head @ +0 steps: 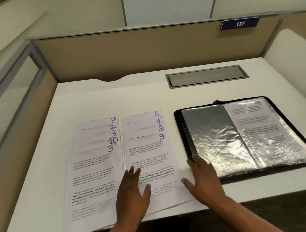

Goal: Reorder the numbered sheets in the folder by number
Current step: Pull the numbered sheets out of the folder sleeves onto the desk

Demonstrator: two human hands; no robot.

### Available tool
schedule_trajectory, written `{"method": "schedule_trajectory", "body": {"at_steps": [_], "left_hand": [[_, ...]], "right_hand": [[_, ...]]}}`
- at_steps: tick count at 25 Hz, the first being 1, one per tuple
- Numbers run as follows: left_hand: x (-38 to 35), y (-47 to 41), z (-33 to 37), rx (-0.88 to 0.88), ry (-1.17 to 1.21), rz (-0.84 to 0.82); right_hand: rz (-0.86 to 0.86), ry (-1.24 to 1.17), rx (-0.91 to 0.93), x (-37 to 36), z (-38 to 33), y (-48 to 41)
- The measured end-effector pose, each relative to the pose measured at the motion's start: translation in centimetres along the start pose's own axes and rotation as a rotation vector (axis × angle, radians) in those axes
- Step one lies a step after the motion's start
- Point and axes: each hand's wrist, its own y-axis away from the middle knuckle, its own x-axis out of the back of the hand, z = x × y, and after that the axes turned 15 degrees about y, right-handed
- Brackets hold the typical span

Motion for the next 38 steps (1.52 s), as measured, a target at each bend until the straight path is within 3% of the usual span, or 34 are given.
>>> {"method": "schedule_trajectory", "body": {"at_steps": [6, 13, 18, 23, 28, 35, 38], "left_hand": [[-3.2, 1.3, 1.1, -0.145, -0.15, -0.108], [-7.7, 2.6, 4.2, -0.207, -0.237, -0.121], [-16.1, 2.5, 10.0, -0.286, -0.234, -0.124], [-26.6, 2.7, 18.4, -0.215, -0.207, -0.213], [-34.4, 3.8, 23.6, -0.135, -0.345, -0.361], [-36.8, 5.3, 25.7, -0.005, -0.399, -0.451], [-36.4, 5.4, 26.2, -0.031, -0.36, -0.406]], "right_hand": [[-0.053, 0.147, 0.009, 1.1, 1.9, 3.4], [-0.045, 0.138, 0.024, 1.7, 7.0, 4.7], [-0.03, 0.112, 0.042, 2.5, 16.0, 4.2], [-0.044, 0.128, 0.03, 2.5, 28.7, 3.0], [-0.13, 0.189, 0.026, 2.4, 38.2, 2.9], [-0.193, 0.244, 0.104, 2.0, 41.8, 2.8], [-0.111, 0.227, 0.144, 2.0, 40.8, 2.8]]}}
